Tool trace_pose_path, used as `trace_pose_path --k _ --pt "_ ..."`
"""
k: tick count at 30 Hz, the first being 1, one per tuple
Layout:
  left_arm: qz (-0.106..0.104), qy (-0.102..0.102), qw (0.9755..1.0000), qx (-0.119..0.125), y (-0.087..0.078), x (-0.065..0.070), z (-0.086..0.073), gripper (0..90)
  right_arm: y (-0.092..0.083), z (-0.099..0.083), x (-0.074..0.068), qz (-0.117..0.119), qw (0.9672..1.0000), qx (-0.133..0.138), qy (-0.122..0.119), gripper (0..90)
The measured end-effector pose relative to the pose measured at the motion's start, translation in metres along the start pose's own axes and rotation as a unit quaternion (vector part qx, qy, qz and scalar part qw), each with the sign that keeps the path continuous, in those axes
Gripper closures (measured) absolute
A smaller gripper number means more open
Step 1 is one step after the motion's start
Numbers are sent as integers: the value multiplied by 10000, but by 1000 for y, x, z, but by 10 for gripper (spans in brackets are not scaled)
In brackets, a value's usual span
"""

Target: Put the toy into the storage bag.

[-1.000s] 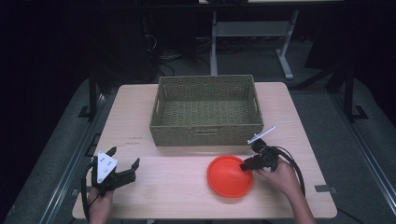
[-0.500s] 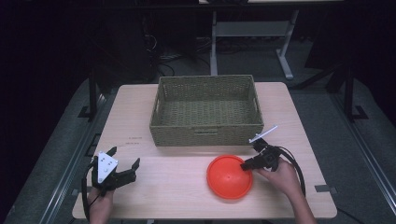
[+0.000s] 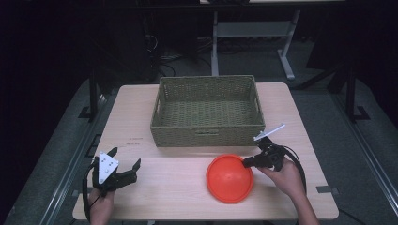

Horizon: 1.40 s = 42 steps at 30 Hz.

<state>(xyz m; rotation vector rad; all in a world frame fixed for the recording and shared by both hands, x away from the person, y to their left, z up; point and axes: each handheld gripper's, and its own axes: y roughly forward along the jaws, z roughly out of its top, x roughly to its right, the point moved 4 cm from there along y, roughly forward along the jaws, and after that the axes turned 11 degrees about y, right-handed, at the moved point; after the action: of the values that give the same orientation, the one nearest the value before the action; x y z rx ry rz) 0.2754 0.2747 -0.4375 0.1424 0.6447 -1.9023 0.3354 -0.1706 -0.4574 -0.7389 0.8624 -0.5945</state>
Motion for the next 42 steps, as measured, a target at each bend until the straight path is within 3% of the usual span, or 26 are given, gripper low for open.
trace_pose_path --k 5,10,18,34,42 --pt "29 -24 10000 26 -1 -1 0 128 -7 5 -12 -13 9998 33 -173 819" --pt "37 -21 10000 13 -1 -1 0 128 -15 11 -19 145 9994 124 -280 820" --pt "37 3 10000 1 2 -1 1 128 -30 23 -25 -96 9988 196 -446 821" --pt "-105 149 9998 -2 8 5 5 128 -63 41 -41 -224 9973 247 -656 822" --pt "-68 125 9999 32 8 4 5 128 -72 50 -46 -301 9967 291 -698 822"
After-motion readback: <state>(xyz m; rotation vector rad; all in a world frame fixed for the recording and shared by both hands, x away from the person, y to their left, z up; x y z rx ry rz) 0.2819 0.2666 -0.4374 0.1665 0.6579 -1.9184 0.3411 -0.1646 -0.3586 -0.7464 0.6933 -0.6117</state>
